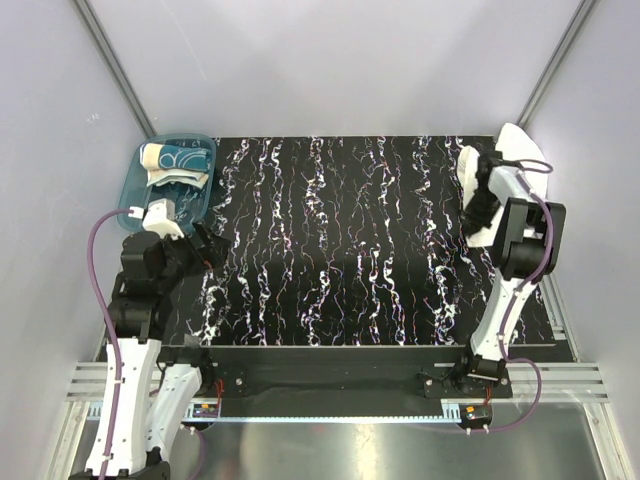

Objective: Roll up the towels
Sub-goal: Grab a towel with the right arm, then move the towel to the center of the board, then flatten the towel

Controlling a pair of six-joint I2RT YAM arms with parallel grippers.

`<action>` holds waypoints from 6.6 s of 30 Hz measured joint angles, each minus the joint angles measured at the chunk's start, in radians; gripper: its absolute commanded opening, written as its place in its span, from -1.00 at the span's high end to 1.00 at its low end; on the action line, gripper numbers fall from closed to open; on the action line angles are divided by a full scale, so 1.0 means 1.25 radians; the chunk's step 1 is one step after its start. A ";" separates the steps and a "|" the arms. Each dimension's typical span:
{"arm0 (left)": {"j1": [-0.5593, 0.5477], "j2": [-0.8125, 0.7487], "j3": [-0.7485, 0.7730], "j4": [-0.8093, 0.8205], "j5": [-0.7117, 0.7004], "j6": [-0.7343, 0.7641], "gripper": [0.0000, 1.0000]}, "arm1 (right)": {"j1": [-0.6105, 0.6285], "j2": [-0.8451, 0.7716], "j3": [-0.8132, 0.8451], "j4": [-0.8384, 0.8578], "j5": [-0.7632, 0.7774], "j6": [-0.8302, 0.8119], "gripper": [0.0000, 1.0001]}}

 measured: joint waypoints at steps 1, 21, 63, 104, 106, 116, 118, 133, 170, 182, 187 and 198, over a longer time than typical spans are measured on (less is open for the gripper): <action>0.000 0.000 0.000 0.000 0.000 -0.001 -0.98 | 0.016 -0.012 -0.002 -0.007 -0.006 0.000 1.00; 0.000 0.025 -0.037 0.041 0.025 -0.052 -0.98 | 0.554 -0.626 0.219 -0.130 -0.001 0.036 1.00; -0.513 0.373 0.003 0.116 -0.063 -0.089 -0.91 | 0.270 -0.493 -0.083 0.020 -0.027 0.143 -1.00; -0.836 1.206 0.584 0.089 -0.286 -0.022 1.00 | 0.092 -0.552 -0.249 0.034 -0.039 0.084 -0.99; -0.837 1.207 0.584 0.089 -0.292 -0.015 1.00 | 0.092 -0.552 -0.249 0.034 -0.039 0.084 -0.99; -0.829 1.104 0.486 0.081 -0.296 -0.013 1.00 | 0.092 -0.520 -0.274 0.071 -0.103 0.085 -0.93; -0.818 1.021 0.450 0.059 -0.297 -0.018 1.00 | 0.092 -0.490 -0.278 0.078 -0.124 0.085 -0.93; -0.458 0.559 0.121 0.069 -0.196 -0.039 1.00 | 0.092 -0.185 -0.228 0.134 -0.190 0.081 -0.72; -0.154 0.544 0.279 0.045 0.003 0.023 1.00 | 0.476 -0.743 -0.528 -0.063 -0.129 0.291 -0.97; -0.148 0.555 0.250 0.060 0.008 0.023 1.00 | -0.061 -0.561 -0.448 0.022 -0.076 0.217 -0.79; -0.146 0.555 0.250 0.066 0.017 0.022 1.00 | -0.120 -0.413 -0.425 0.103 -0.080 0.180 -0.71; -0.140 0.555 0.230 0.074 0.050 0.019 1.00 | -0.150 -0.168 -0.275 0.154 -0.080 0.136 -0.43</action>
